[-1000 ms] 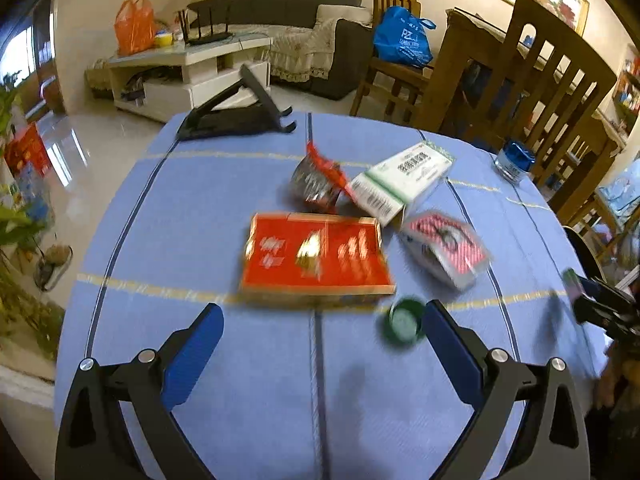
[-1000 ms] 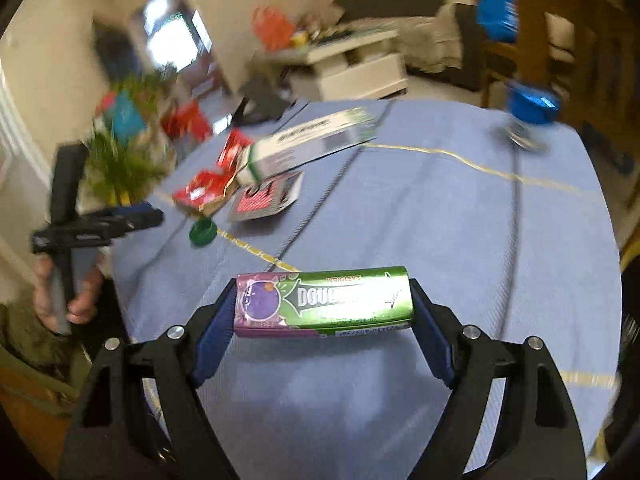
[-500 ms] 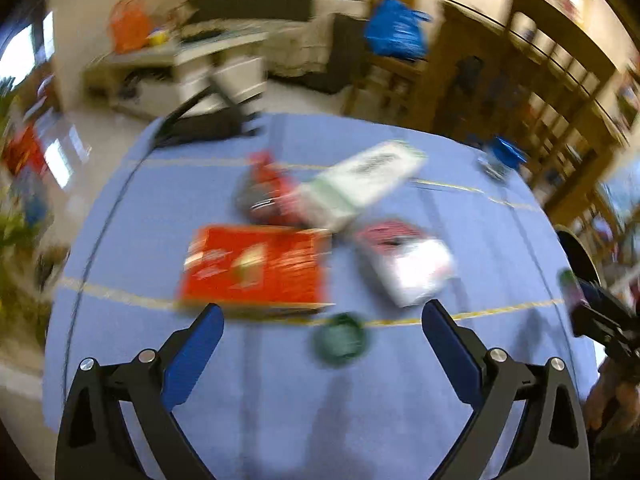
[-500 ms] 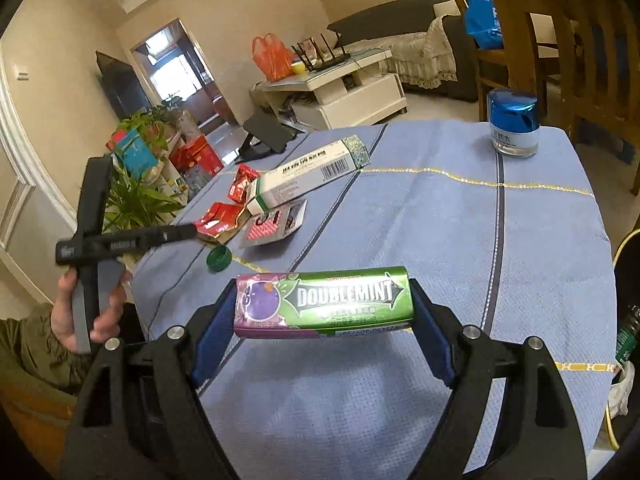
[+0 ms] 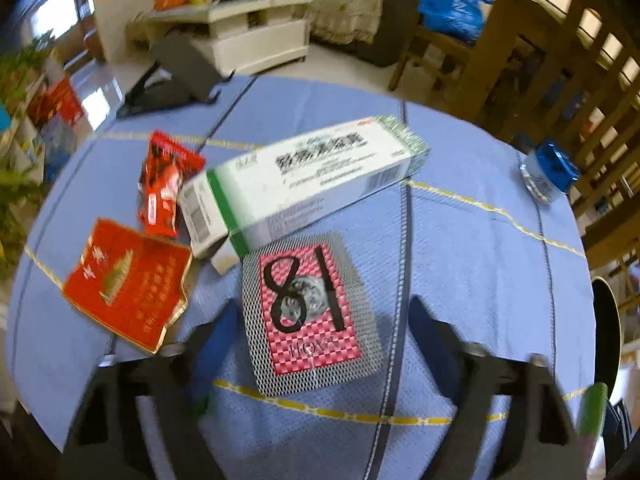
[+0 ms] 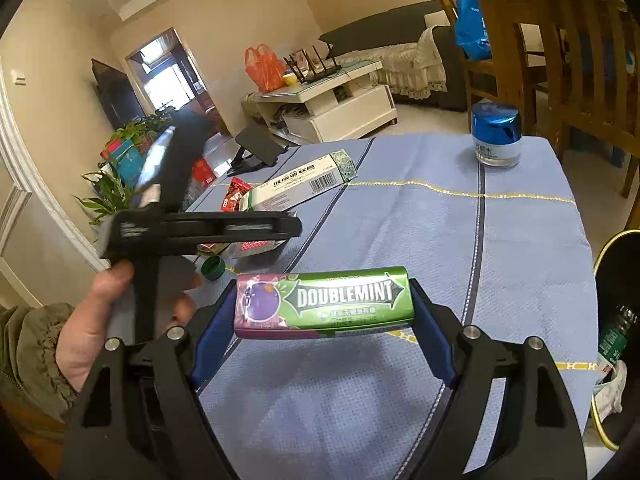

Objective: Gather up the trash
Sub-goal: 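Drop the gum pack in the bin with the right tool while the left grasps the pink card, then release the pink card into the bin with the left tool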

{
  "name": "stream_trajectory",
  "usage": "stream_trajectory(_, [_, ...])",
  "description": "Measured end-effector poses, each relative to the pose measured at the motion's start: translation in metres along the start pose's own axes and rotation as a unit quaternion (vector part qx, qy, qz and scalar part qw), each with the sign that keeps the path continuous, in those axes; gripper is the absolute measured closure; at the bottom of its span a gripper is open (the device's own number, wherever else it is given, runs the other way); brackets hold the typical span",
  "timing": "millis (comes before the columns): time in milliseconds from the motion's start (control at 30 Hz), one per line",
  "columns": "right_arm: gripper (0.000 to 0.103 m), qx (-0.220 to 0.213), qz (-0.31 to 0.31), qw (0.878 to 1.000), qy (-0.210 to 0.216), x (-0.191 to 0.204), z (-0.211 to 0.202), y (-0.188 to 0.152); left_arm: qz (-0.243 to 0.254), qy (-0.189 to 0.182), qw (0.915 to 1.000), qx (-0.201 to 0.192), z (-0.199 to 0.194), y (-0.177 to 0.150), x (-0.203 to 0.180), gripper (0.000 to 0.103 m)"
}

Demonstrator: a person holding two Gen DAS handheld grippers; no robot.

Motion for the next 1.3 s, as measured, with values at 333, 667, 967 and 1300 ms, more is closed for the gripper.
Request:
stream_trajectory(333, [0.023,-0.032,0.031,0.999,-0.020,-0.020,-0.019,0.006,0.025,-0.038,0.9959,-0.078,-0.052,-0.018,0.002,0.046])
stream_trajectory(667, [0.023,-0.109,0.169,0.924,-0.324,-0.145,-0.115,-0.010,0.180,-0.095,0.9718,-0.119,-0.093,-0.052,-0.094,0.046])
stream_trajectory(967, [0.023,-0.090,0.262,0.884,-0.376,-0.201,-0.134,-0.040,0.269,-0.133,0.9471,-0.114,-0.095,-0.076,-0.187,0.045])
stream_trajectory(1300, [0.012,-0.151,0.338,0.859,-0.354,-0.221,-0.162,-0.057,0.313,-0.139,0.9362,-0.081,-0.068,-0.099,-0.251,0.045])
Point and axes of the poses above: each gripper's, at about its wrist camera, not at the fingertips, and z roughly the way its jaws point, x to its left, y to its top, the point moved 3 cm from there along z, roughly the way its jaws point, and after that the axes turned 1 degree about y, right-handed, at the moved point
